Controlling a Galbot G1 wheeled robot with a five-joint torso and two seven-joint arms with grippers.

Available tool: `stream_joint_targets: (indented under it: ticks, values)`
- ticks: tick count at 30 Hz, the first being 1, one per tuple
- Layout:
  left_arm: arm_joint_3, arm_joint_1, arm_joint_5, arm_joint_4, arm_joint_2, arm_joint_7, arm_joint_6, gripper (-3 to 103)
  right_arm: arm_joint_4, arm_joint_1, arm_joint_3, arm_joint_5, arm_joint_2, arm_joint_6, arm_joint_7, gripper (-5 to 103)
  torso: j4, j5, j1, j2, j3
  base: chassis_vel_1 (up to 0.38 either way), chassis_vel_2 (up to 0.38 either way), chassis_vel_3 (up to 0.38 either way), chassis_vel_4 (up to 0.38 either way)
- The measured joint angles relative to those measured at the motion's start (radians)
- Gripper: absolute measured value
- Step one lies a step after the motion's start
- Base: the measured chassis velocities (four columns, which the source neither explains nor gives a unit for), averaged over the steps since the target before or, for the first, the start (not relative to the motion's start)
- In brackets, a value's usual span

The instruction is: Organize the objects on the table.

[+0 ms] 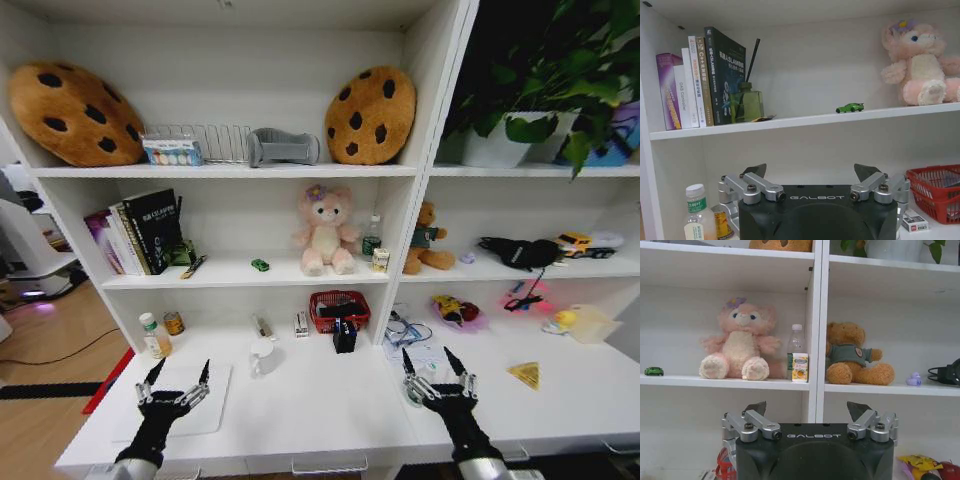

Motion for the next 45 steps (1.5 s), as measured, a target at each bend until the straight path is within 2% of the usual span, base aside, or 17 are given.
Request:
stream_joint_targets:
  ticks: [8,19,23,25,28,29,31,34,36,37,38,41,45]
  values:
    - [0.002,-0.005,-0.002,0.010,0.007,-0.005,0.002,99,-0.027,0.005,-0.009,-0.001,0.021,0.009,-0.010,90,0.0000,0.0000,0.000,0.000,0.000,-0.077,-0.085,0.086,0.085]
    - [0.005,-0.010,-0.002,0.028,0.012,-0.006,0.005,99,-0.062,0.011,-0.020,-0.003,0.030,0.027,-0.021,90,-0.0001,0.0000,0.000,0.000,0.000,-0.229,-0.226,0.218,0.230]
    - [0.006,-0.012,-0.003,0.035,0.012,-0.006,0.006,99,-0.077,0.026,-0.029,0.000,0.027,0.050,-0.066,91,0.0005,0.0005,0.000,0.000,0.000,-0.223,-0.234,0.228,0.260]
    - [0.007,-0.012,-0.003,0.037,0.013,-0.006,0.007,99,-0.085,0.034,-0.035,0.002,0.026,0.048,-0.090,99,0.0004,0.0006,0.000,0.000,0.000,-0.070,-0.198,0.167,0.134]
    - [0.008,-0.012,-0.003,0.039,0.013,-0.006,0.007,99,-0.094,0.042,-0.036,0.002,0.025,0.040,-0.107,100,0.0000,0.0004,0.000,0.000,0.000,-0.034,-0.143,0.108,0.092]
    - [0.008,-0.012,-0.003,0.039,0.013,-0.006,0.007,96,-0.099,0.047,-0.037,0.003,0.023,0.035,-0.117,100,-0.0003,0.0004,0.000,0.000,0.000,-0.016,-0.080,-0.011,-0.045]
    - [0.008,-0.012,-0.003,0.040,0.014,-0.006,0.007,98,-0.103,0.052,-0.037,0.005,0.020,0.030,-0.127,100,-0.0003,0.0004,0.000,0.000,0.000,0.000,0.000,0.000,0.000]
    - [0.009,-0.012,-0.003,0.042,0.015,-0.006,0.008,99,-0.115,0.063,-0.039,0.018,0.008,0.019,-0.157,100,-0.0003,0.0003,0.000,0.000,0.000,0.020,0.098,-0.025,-0.061]
    - [0.011,-0.010,-0.002,0.049,0.018,-0.007,0.009,99,-0.152,0.105,-0.053,0.066,-0.044,-0.010,-0.243,100,0.0000,-0.0003,0.000,0.000,0.000,0.066,0.084,-0.037,-0.038]
    - [0.011,-0.010,-0.002,0.049,0.018,-0.007,0.009,99,-0.152,0.105,-0.053,0.066,-0.044,-0.010,-0.243,100,0.0000,-0.0003,0.000,0.000,0.000,0.051,0.073,-0.051,-0.020]
    - [0.013,-0.007,0.000,0.053,0.019,-0.007,0.011,100,-0.184,0.149,-0.068,0.080,-0.075,-0.028,-0.261,100,0.0003,-0.0001,0.000,0.000,0.000,0.000,0.000,0.000,0.000]
    - [0.012,0.000,0.004,0.062,0.019,-0.008,0.013,101,-0.247,0.228,-0.105,0.126,-0.117,-0.062,-0.237,100,0.0002,0.0002,0.000,0.000,0.000,0.000,0.000,0.000,0.000]
    - [0.009,0.006,0.008,0.071,0.020,-0.010,0.015,100,-0.308,0.282,-0.135,0.158,-0.146,-0.071,-0.209,100,0.0000,0.0002,0.000,0.000,0.000,0.000,0.000,0.000,0.000]
